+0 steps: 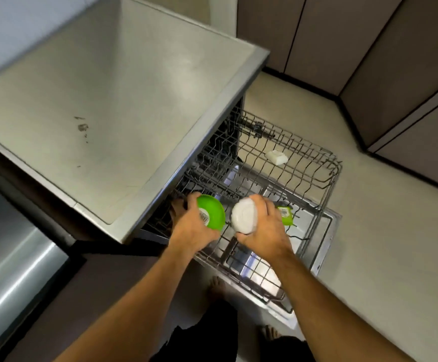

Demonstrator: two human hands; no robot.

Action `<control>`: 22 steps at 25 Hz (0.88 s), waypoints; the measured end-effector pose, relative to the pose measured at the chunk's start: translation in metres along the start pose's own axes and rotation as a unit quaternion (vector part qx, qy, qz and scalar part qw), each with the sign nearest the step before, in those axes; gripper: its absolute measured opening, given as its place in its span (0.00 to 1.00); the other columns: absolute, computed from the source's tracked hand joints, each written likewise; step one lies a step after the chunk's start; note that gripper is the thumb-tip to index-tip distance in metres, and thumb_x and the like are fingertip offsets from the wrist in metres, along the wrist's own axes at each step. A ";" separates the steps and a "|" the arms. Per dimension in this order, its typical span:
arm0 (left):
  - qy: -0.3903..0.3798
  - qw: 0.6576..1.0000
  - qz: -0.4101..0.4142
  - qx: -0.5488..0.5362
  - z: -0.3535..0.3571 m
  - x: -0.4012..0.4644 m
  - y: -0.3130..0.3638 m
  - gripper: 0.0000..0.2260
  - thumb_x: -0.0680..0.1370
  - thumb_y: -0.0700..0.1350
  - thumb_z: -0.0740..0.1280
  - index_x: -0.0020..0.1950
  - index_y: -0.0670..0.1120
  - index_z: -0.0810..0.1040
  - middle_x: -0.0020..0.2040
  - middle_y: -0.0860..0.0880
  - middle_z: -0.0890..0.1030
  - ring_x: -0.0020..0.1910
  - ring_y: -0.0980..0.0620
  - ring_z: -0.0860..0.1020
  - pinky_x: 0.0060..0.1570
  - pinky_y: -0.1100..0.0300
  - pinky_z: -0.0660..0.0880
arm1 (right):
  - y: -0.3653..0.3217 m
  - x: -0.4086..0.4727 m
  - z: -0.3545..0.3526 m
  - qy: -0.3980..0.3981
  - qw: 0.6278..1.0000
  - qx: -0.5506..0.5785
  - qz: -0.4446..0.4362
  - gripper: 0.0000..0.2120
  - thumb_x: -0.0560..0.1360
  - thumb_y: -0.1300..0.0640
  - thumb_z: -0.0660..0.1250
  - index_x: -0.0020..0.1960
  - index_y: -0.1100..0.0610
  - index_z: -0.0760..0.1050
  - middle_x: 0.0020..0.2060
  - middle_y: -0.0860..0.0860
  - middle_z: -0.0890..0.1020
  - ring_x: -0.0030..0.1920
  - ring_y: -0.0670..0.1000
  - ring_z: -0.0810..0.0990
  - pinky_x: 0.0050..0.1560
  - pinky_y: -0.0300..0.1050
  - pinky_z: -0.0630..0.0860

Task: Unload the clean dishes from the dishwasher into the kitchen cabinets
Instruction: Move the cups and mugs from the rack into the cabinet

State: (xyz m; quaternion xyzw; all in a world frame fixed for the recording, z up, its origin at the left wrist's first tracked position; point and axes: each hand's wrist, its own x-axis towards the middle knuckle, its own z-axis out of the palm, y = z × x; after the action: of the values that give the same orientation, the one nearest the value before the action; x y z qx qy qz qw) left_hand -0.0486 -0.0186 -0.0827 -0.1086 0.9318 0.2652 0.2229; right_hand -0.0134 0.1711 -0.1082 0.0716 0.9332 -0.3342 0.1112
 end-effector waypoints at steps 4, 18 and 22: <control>0.050 0.996 0.071 -0.017 -0.024 -0.062 0.022 0.50 0.56 0.57 0.80 0.74 0.60 0.58 0.67 0.49 0.60 0.65 0.45 0.62 0.64 0.50 0.70 | -0.008 -0.023 -0.065 0.030 0.999 0.022 -0.007 0.51 0.60 0.42 0.78 0.76 0.47 0.57 0.69 0.51 0.66 0.67 0.56 0.67 0.66 0.54 0.71; 0.268 0.957 0.036 -0.108 -0.083 -0.254 0.054 0.51 0.49 0.60 0.77 0.71 0.59 0.65 0.62 0.52 0.69 0.62 0.48 0.68 0.62 0.52 0.72 | -0.093 -0.114 -0.150 0.061 0.974 0.122 -0.181 0.53 0.56 0.38 0.79 0.75 0.46 0.59 0.68 0.49 0.71 0.64 0.54 0.72 0.63 0.52 0.74; 0.329 0.936 0.001 -0.124 -0.120 -0.301 0.037 0.52 0.47 0.60 0.78 0.71 0.58 0.66 0.63 0.53 0.67 0.61 0.48 0.69 0.63 0.50 0.73 | -0.147 -0.141 -0.148 0.038 0.960 0.119 -0.252 0.50 0.55 0.36 0.77 0.72 0.46 0.62 0.64 0.49 0.72 0.60 0.55 0.74 0.58 0.51 0.77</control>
State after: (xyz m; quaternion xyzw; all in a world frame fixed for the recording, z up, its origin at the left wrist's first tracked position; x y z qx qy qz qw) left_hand 0.1605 -0.0276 0.1672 -0.2156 0.9129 0.3283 -0.1115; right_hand 0.0689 0.1448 0.1282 -0.1408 0.8781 -0.4569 -0.0210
